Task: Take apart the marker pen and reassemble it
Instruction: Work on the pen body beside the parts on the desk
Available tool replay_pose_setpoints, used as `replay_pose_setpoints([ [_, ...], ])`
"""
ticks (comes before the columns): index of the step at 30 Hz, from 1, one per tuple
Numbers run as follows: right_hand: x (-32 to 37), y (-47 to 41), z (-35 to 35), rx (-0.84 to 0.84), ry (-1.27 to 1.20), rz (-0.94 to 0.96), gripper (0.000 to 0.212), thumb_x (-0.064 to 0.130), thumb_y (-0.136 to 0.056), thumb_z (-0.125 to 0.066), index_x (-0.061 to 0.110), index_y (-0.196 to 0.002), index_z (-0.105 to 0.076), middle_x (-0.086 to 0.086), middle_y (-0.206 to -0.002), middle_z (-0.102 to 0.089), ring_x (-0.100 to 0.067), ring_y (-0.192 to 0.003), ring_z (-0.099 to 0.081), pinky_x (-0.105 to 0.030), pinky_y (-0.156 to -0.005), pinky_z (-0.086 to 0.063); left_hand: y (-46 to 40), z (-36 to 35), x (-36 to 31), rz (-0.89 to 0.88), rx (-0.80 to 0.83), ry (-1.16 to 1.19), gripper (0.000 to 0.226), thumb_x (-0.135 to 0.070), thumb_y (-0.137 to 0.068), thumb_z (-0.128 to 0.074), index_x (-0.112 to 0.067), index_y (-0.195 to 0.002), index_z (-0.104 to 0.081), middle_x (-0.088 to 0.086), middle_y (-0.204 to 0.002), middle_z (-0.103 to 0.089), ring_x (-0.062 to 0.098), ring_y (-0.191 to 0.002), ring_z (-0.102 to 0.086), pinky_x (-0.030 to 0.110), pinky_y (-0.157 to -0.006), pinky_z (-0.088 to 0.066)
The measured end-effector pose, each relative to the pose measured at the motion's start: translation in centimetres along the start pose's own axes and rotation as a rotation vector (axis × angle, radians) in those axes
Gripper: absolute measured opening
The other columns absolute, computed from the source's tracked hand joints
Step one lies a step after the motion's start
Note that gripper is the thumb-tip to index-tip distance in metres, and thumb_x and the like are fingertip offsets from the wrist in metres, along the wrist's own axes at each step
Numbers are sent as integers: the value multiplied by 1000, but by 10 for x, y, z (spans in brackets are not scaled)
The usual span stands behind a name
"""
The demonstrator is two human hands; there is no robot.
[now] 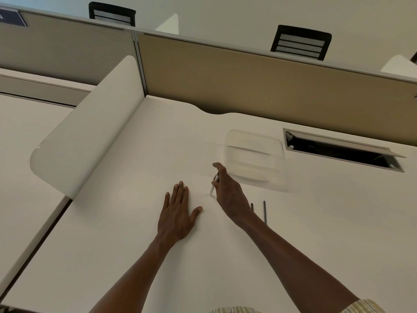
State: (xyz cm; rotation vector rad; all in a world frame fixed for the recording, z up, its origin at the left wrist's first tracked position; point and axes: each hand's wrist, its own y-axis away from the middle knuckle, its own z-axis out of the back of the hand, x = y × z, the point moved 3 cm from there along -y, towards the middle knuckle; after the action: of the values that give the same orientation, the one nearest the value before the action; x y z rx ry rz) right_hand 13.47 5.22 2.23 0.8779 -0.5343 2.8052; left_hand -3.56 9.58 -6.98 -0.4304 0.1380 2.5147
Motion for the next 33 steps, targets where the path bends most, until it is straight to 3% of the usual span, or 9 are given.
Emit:
replay_pose_setpoints([
  [3, -7, 6, -6, 60, -3, -23, 60, 12, -94, -48, 39, -142, -23, 13, -81, -47, -4, -67, -50, -15, -62, -37, 0, 0, 0, -2, -1, -6, 87, -69, -94, -16, -9, -155, 0, 5, -164, 8, 16, -150, 13, 38, -122, 4],
  [7, 1, 3, -1, 37, -15, 32, 55, 13, -98, -45, 34, -144, -24, 8, -87, -49, -10, -73, -51, -23, -68, -45, 0, 0, 0, -6, -7, -2, 87, -69, -94, -16, -8, -155, -4, 6, -164, 6, 17, -151, 11, 39, -122, 2],
  [11, 5, 2, 6, -52, -33, 51, 49, 13, -101, -43, 28, -146, -30, 7, -94, -51, -9, -80, -51, -17, -77, -44, 0, -1, 1, -1, -2, -10, 87, -70, -94, -15, -9, -155, -1, 5, -165, 7, 16, -151, 12, 38, -122, 4],
  [14, 3, 0, 6, -59, -16, 37, 51, 7, -98, -49, 26, -142, -33, 10, -90, -52, -3, -76, -50, -11, -74, -39, 0, -2, 1, -1, 0, -14, 87, -70, -94, -14, -9, -155, 0, 5, -165, 7, 16, -151, 12, 38, -122, 4],
  [20, -6, -1, 4, -84, -25, -19, 50, 9, -95, -58, 33, -129, -30, 13, -84, -50, -5, -68, -48, -14, -64, -37, -1, -3, 2, 5, 1, -14, 88, -71, -93, -12, -10, -154, 1, 5, -164, 8, 16, -151, 12, 37, -122, 4],
  [27, 6, -16, 13, -168, -76, 40, 53, 12, -94, -62, 31, -134, -32, 11, -84, -52, -7, -73, -51, 3, -63, -36, 0, -3, 2, 5, 0, -12, 88, -71, -93, -11, -10, -155, 1, 4, -164, 9, 15, -151, 13, 37, -122, 4],
  [30, 10, -8, 7, -100, -23, 77, 52, 16, -96, -59, 27, -139, -34, 13, -91, -55, 3, -79, -52, 2, -71, -37, 0, -1, 1, 2, -4, 3, 87, -71, -94, -14, -10, -155, 0, 4, -164, 8, 15, -150, 13, 37, -122, 4],
  [33, 5, 4, 3, -65, -6, 45, 52, 20, -98, -56, 28, -144, -32, 14, -94, -56, 2, -80, -52, -7, -75, -39, 1, -1, 0, -1, -2, -9, 87, -70, -94, -15, -10, -155, 0, 5, -164, 9, 15, -150, 14, 37, -122, 5],
])
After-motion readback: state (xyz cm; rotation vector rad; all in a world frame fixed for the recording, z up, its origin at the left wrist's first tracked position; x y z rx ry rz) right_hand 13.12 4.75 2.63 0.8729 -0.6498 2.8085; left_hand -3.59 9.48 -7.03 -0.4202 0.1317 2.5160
